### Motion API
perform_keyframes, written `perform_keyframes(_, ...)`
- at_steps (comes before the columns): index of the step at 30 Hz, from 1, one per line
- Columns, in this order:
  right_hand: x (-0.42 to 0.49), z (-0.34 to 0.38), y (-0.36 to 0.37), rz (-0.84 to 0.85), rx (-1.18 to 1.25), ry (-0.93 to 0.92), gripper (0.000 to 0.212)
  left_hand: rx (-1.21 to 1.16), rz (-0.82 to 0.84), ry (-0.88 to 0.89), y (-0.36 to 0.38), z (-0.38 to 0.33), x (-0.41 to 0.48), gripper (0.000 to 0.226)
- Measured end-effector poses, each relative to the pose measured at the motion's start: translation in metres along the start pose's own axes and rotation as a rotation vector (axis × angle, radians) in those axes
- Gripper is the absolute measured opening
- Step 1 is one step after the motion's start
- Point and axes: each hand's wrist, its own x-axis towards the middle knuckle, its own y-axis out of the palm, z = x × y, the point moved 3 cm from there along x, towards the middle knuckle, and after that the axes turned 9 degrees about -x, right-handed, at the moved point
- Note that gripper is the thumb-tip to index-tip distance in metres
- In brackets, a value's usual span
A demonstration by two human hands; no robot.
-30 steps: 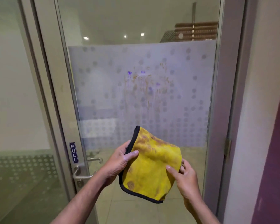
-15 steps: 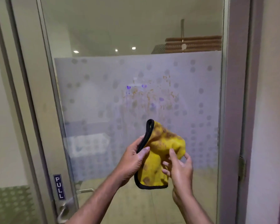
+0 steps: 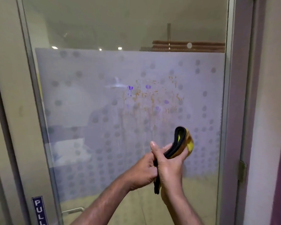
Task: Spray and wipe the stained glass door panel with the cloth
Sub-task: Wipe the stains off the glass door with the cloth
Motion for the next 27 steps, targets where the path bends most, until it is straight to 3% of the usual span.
perform_keyframes(3, 0.011, 0.001, -0.001, -0.171, -0.080, -0.076, 0.080, -0.013, 0.011, -0.049, 0.000, 0.004, 0.002, 0.064)
perform_keyframes(6, 0.029, -0.003, 0.005, -0.284, -0.148, -0.191, 0.060, -0.081, -0.062, -0.053, -0.007, 0.005, 0.001, 0.051)
perform_keyframes(9, 0.043, -0.011, 0.023, -0.242, -0.288, -0.253, 0.066, 0.024, -0.228, -0.043, -0.036, 0.007, -0.007, 0.035)
perform_keyframes(13, 0.055, -0.025, 0.043, -0.155, -0.647, -0.461, 0.080, 0.488, -0.863, 0.251, -0.093, -0.004, -0.034, 0.025)
perform_keyframes(15, 0.064, -0.031, 0.042, -0.173, -0.785, -0.557, 0.080, 0.816, -1.011, 0.366, -0.118, -0.011, -0.043, 0.034)
perform_keyframes(17, 0.066, -0.035, 0.045, -0.192, -0.813, -0.544, 0.079, 1.082, -1.054, 0.357, -0.143, -0.010, -0.041, 0.052)
perform_keyframes(20, 0.045, -0.028, 0.072, -0.149, -0.792, -0.459, 0.081, 1.225, -1.092, 0.271, -0.165, -0.002, -0.032, 0.061)
perform_keyframes(27, 0.005, -0.042, 0.115, 0.075, -1.048, -0.758, 0.111, 1.312, -1.103, 0.280, -0.179, 0.014, -0.015, 0.061)
